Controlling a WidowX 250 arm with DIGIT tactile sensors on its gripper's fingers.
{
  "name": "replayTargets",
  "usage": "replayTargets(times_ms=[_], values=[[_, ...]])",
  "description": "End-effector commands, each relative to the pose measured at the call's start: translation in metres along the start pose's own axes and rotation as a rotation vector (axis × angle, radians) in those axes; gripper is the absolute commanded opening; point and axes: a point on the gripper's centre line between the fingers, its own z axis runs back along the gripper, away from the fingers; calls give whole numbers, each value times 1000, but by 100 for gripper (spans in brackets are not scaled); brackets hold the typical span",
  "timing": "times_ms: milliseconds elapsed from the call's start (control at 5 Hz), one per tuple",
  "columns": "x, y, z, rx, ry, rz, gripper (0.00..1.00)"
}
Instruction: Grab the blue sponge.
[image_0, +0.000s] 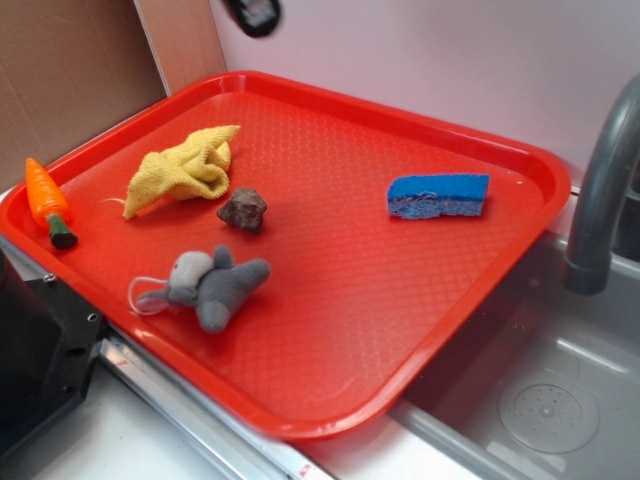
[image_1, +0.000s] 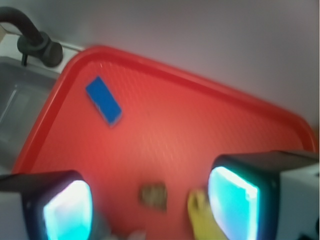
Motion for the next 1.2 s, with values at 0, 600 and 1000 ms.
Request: replayTargets(times_ms=[0,600,1000], values=[[44,-14,-43,-11,-43,-194,100],[56,-54,-119,-158,6,-446,100],[48,-69,-155,-142,98,-484,100]])
